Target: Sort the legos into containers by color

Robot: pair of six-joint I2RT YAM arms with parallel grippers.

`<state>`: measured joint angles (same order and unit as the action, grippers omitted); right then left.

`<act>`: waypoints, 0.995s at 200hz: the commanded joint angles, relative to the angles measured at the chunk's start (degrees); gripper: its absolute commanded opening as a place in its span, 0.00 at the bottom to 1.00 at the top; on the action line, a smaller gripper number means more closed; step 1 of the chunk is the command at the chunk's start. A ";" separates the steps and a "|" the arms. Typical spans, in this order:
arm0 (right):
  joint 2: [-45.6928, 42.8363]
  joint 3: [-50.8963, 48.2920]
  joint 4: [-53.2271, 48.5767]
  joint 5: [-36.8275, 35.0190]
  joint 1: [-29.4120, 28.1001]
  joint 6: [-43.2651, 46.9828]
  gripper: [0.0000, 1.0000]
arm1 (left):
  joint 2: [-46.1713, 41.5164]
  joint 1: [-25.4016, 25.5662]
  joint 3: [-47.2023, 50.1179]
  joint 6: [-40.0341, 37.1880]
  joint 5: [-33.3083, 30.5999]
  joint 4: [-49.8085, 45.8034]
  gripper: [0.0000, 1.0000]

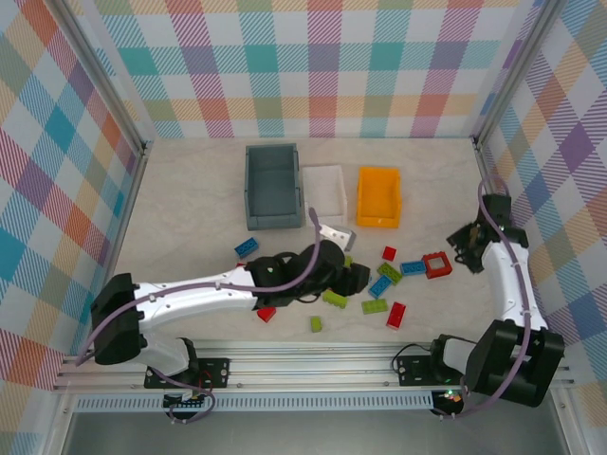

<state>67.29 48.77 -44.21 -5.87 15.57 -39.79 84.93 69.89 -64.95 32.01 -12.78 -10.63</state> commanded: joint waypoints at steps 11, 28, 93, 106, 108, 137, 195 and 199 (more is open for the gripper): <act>0.98 -4.81 3.77 9.05 4.65 -2.04 0.62 | 4.16 3.31 -3.41 0.99 -4.06 6.63 0.67; 3.42 -5.99 5.65 11.60 5.20 -1.13 0.63 | 6.21 4.13 -4.40 1.44 -2.57 7.70 0.67; 10.87 -5.83 10.38 15.01 5.61 1.75 0.60 | 6.69 5.16 -4.78 1.45 -3.28 7.10 0.67; 11.73 -6.55 11.13 15.10 5.61 1.00 0.54 | 5.79 5.17 -4.15 1.60 -3.79 7.20 0.67; 11.90 -6.62 11.33 15.10 5.61 0.85 0.53 | 5.67 5.15 -4.03 1.51 -3.82 7.14 0.67; 13.61 -8.05 13.42 15.22 5.61 -0.36 0.47 | 3.18 5.21 -2.70 1.50 -4.80 6.95 0.67; 12.75 -7.24 13.87 12.61 4.63 -1.01 0.20 | 0.90 5.22 -2.81 0.46 -6.03 4.17 0.67; 12.36 -7.01 13.56 12.01 4.39 -0.99 0.19 | 0.71 5.21 -2.90 0.35 -6.29 3.99 0.67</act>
<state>81.28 40.88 -30.57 8.21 20.62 -40.36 87.55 74.50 -67.90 33.21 -17.26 -5.65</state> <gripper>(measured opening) 0.221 0.670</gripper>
